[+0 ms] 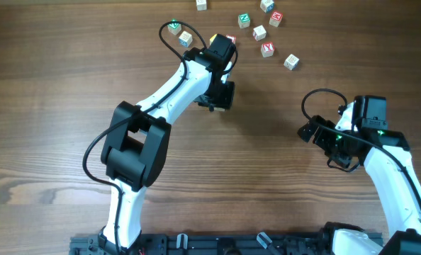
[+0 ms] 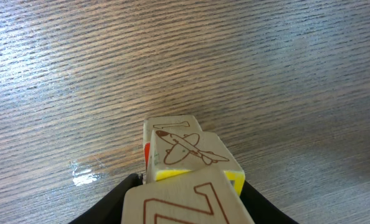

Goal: Form a tower

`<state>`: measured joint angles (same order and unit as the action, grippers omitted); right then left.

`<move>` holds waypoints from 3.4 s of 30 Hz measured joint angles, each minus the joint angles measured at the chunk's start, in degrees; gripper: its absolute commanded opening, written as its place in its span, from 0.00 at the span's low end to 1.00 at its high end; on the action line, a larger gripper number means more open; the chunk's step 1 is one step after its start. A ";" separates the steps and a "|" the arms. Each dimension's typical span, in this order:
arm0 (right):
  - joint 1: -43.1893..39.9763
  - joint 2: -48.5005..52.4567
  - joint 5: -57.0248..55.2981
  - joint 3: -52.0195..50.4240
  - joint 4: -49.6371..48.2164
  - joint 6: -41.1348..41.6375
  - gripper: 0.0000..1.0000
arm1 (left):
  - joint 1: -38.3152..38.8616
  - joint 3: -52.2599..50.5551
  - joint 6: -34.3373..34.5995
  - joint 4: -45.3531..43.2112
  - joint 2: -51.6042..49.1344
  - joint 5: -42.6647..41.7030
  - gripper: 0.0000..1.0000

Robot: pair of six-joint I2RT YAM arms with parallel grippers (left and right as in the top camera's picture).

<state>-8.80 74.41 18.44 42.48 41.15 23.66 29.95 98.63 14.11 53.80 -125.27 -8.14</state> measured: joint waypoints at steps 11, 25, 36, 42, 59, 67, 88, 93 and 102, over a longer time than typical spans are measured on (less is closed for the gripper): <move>0.00 0.00 0.00 0.00 0.02 0.00 1.00 | 0.00 0.00 0.00 0.00 0.00 0.20 0.37; 0.00 0.00 0.00 0.00 0.00 0.00 1.00 | 0.00 0.00 0.09 -0.13 0.00 1.51 0.85; 0.00 0.00 0.00 0.00 0.00 0.00 1.00 | 0.02 0.00 0.04 -3.82 0.00 2.78 0.76; 0.00 0.00 0.00 0.00 -0.02 0.00 1.00 | 0.61 0.00 -0.13 -4.15 0.00 2.80 0.55; 0.00 0.00 0.00 0.00 -0.13 0.00 1.00 | 0.81 0.00 -0.04 -4.15 0.00 4.07 0.33; 0.00 0.00 0.00 0.00 -0.46 0.00 1.00 | 0.81 0.00 -0.04 -4.15 0.00 4.28 0.69; 0.00 0.00 0.00 0.00 -0.92 0.00 1.00 | 0.81 -2.97 -0.04 -7.02 0.00 4.31 0.81; 0.00 0.00 0.00 0.00 -1.25 0.00 1.00 | 0.83 -3.45 0.02 -7.19 0.00 4.46 0.60; 0.00 0.00 0.00 0.00 -1.31 0.00 1.00 | 2.84 -3.45 -0.04 -7.17 0.00 4.46 0.61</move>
<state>-8.80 74.41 18.44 42.48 39.83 23.66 32.80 95.18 14.06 46.63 -125.27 -3.68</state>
